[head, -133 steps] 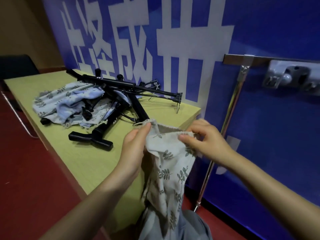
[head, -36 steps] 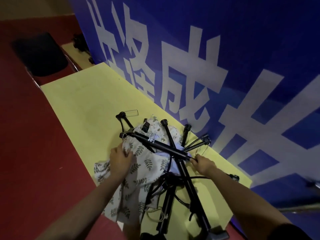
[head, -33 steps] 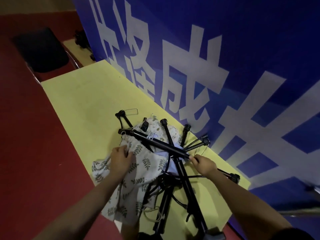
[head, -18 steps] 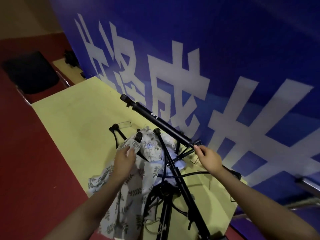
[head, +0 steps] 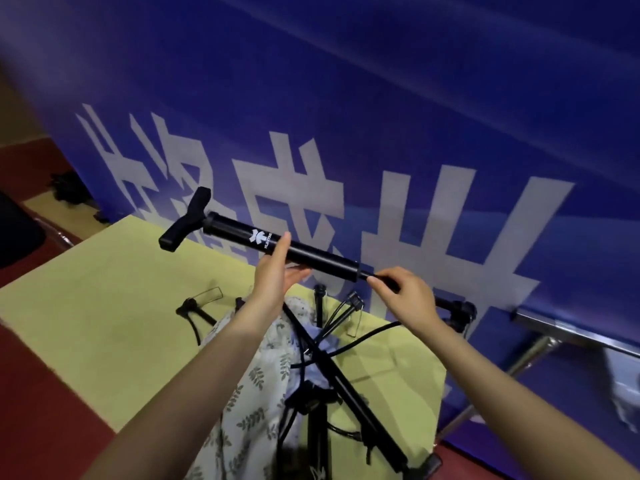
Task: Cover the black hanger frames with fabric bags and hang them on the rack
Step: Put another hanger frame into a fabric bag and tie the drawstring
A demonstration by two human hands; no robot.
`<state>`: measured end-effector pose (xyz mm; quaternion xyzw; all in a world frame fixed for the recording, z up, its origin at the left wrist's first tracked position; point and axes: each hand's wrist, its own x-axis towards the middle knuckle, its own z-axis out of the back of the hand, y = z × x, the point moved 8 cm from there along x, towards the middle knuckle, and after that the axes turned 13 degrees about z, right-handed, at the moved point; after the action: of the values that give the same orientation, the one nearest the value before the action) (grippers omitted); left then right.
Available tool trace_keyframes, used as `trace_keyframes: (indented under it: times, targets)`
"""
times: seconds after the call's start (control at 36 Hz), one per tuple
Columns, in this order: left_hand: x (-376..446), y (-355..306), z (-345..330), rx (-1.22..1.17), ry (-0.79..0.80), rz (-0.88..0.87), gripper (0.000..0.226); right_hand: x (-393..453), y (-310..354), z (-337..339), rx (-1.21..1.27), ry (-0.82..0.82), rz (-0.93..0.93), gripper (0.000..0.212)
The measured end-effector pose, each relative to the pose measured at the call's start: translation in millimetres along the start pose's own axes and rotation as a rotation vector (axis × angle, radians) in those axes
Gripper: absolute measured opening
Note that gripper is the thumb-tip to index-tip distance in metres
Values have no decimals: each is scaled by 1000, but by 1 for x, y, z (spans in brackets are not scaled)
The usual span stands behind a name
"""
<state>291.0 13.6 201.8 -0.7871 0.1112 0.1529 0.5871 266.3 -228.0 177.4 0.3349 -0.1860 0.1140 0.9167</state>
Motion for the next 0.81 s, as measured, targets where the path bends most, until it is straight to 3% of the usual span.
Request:
trace_keyframes:
  times: [0.14,0.19,0.33,0.39,0.44,0.56,0.69,0.81]
  targets:
    - [1,13,-7,-35,-5,27,36,-19,-10,11,-83,75,80,26]
    - [4,20,-4,-53,-18,56,35,-28,-23,22,-221,14,61,34]
    - [10,39,15,-113,-34,127,34,-68,-74,64,-339,-255,-305,28]
    - [7,43,21,-150,-40,156,25,-89,-95,69,-211,-305,-516,40]
    - [5,46,24,-184,-39,188,14,-100,-114,56,80,-289,-672,53]
    - [7,50,28,-213,-15,223,13,-96,-116,25,645,-329,-785,43]
    - [9,51,29,-192,37,268,16,-96,-119,23,678,-406,-871,37]
    - [8,52,33,-178,22,291,54,-103,-120,13,673,-391,-911,34]
